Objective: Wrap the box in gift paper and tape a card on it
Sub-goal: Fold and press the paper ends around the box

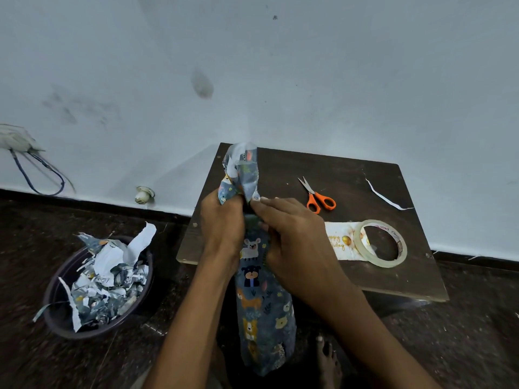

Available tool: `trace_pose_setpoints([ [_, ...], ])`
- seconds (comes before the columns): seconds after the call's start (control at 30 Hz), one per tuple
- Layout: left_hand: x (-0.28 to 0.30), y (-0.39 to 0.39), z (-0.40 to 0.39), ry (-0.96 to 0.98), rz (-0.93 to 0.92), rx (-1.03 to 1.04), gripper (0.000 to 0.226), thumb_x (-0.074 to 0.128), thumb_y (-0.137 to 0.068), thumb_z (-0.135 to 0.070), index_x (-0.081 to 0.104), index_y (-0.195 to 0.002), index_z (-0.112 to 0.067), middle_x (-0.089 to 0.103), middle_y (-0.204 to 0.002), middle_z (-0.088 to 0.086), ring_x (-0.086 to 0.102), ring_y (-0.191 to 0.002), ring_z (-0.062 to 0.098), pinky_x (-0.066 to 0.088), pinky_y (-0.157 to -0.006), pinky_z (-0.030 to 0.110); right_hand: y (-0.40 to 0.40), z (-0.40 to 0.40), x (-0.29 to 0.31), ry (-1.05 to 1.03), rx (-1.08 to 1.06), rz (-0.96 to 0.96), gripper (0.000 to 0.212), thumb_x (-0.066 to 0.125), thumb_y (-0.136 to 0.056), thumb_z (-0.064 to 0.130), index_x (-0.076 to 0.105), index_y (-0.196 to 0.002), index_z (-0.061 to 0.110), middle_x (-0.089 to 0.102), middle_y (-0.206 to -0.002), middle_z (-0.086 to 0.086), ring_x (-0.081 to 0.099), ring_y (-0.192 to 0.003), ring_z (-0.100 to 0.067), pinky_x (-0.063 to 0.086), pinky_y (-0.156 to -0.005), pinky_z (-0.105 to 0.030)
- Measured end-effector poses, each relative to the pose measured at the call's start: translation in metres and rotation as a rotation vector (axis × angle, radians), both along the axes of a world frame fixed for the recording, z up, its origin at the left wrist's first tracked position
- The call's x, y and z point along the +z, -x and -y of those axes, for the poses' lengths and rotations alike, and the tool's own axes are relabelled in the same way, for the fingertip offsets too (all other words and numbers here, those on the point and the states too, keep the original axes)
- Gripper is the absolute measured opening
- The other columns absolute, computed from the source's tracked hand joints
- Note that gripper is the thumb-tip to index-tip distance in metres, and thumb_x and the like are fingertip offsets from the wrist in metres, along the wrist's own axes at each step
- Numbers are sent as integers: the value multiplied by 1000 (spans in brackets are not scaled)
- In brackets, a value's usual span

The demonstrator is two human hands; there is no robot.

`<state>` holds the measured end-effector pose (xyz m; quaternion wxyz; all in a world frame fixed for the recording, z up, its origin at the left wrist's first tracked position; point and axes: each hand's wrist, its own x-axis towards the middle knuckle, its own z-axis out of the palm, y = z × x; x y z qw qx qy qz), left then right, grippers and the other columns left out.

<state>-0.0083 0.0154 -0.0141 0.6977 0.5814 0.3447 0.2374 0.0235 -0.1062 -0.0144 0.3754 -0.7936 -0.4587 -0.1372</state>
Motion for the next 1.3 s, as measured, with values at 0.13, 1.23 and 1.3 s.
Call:
trace_pose_setpoints([
  [0.13,0,1,-1,2,2,-6,19,55,-73,-25,69,-77,-13,72,-91,24,69,-91,48,55,-81,65,-2,1,3,-88,41,-128,59,59,-68,-11,75,-120,9,75,-120,-4,68,-117,-18,53,-104,-35],
  [1.23,10,9,7,159,283,-226,25,54,-95,-4,72,-89,-22,76,-77,0,73,-70,19,59,-60,32,-31,31,12,-222,174,-493,18,70,-81,7,81,-96,7,75,-103,1,67,-104,-18,53,-89,-35],
  [1.3,7,9,4,113,275,-255,13,68,-84,-17,77,-85,-26,77,-85,4,74,-81,29,61,-69,43,-30,29,12,-223,222,-528,22,67,-81,6,81,-99,6,75,-106,-1,67,-108,-19,52,-92,-36],
])
